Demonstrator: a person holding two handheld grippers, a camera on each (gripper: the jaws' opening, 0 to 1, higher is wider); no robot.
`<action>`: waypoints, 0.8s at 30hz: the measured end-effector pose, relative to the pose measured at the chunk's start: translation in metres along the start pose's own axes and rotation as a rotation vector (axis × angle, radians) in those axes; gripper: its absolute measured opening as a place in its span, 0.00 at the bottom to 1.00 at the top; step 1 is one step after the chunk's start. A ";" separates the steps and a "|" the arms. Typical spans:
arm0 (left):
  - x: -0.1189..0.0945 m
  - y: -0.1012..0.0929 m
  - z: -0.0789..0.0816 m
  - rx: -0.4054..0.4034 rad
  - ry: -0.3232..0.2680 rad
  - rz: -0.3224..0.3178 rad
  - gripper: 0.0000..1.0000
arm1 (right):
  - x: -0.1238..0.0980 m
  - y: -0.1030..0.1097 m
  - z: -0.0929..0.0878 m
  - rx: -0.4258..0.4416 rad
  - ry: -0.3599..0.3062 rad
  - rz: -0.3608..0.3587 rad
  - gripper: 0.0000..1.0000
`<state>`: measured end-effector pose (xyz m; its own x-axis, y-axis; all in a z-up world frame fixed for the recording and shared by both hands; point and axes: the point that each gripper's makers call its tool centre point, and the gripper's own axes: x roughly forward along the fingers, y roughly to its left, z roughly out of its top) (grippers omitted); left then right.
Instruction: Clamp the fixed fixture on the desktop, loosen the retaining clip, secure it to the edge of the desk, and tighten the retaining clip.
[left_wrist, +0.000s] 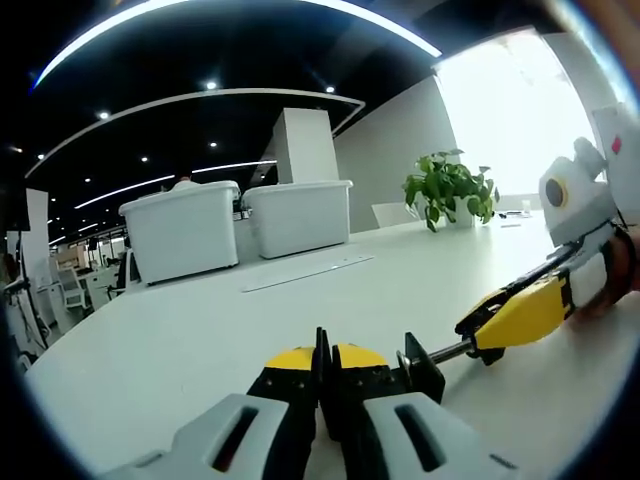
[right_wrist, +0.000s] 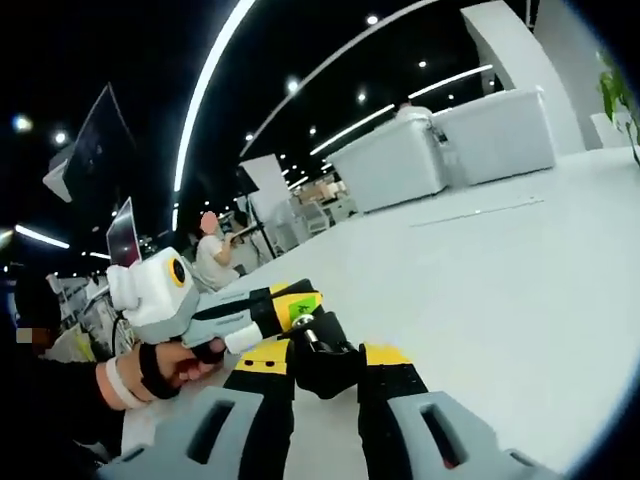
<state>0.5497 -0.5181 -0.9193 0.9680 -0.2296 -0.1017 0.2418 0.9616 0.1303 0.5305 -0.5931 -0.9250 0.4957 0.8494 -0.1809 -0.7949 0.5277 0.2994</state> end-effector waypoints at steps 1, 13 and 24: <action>0.000 0.000 0.000 0.000 0.000 0.000 0.06 | 0.000 0.001 0.000 -0.045 -0.005 -0.003 0.22; -0.001 0.001 0.000 -0.002 0.001 0.007 0.06 | -0.001 0.018 0.002 -0.774 -0.056 -0.113 0.22; -0.001 0.001 0.000 -0.005 0.002 0.009 0.06 | -0.002 0.021 0.000 -1.069 -0.068 -0.176 0.22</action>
<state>0.5487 -0.5164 -0.9190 0.9700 -0.2204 -0.1027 0.2324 0.9644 0.1260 0.5132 -0.5833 -0.9183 0.6246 0.7769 -0.0793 -0.5878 0.4008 -0.7028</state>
